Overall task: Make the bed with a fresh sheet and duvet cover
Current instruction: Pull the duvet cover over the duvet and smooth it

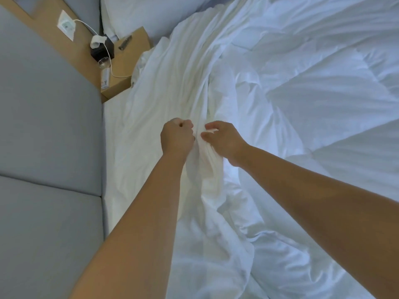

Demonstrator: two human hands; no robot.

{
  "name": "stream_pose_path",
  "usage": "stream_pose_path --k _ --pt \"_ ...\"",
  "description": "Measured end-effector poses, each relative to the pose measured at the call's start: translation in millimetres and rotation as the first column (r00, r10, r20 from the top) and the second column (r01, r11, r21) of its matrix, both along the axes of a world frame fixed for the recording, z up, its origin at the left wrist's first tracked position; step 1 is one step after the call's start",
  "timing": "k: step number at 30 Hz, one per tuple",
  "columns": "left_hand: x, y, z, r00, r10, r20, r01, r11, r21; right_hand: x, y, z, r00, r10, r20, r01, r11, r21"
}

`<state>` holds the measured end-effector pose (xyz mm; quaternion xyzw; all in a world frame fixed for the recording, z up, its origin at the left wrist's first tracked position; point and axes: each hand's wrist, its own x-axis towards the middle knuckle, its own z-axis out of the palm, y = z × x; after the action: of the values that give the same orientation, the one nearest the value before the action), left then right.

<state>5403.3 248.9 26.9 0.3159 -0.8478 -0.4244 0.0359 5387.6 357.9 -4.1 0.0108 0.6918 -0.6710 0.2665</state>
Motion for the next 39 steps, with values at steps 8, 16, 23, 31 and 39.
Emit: stream_pose_path --k 8,16,23,31,39 --pt "-0.6 16.6 -15.9 0.997 -0.012 0.079 0.014 1.0 -0.024 0.9 14.2 -6.7 0.976 0.22 -0.01 -0.219 0.975 0.036" --pt "5.6 43.3 35.2 0.955 -0.023 -0.296 0.049 0.995 0.083 70.6 22.2 8.8 0.551 0.779 -0.298 -0.229 0.485 0.844" --pt "70.2 64.4 17.3 0.974 -0.214 -0.07 0.222 0.964 0.149 111.0 56.9 23.4 0.978 0.205 -0.04 -0.209 0.967 -0.146" --pt "126.5 92.4 -4.9 0.945 -0.028 0.326 -0.138 0.868 0.476 97.1 108.4 14.2 0.913 0.368 0.176 -0.393 0.91 0.135" --pt "117.1 110.1 28.2 0.975 -0.164 -0.152 0.223 0.755 0.617 88.4 123.5 24.5 0.792 0.581 0.19 -0.577 0.813 -0.078"
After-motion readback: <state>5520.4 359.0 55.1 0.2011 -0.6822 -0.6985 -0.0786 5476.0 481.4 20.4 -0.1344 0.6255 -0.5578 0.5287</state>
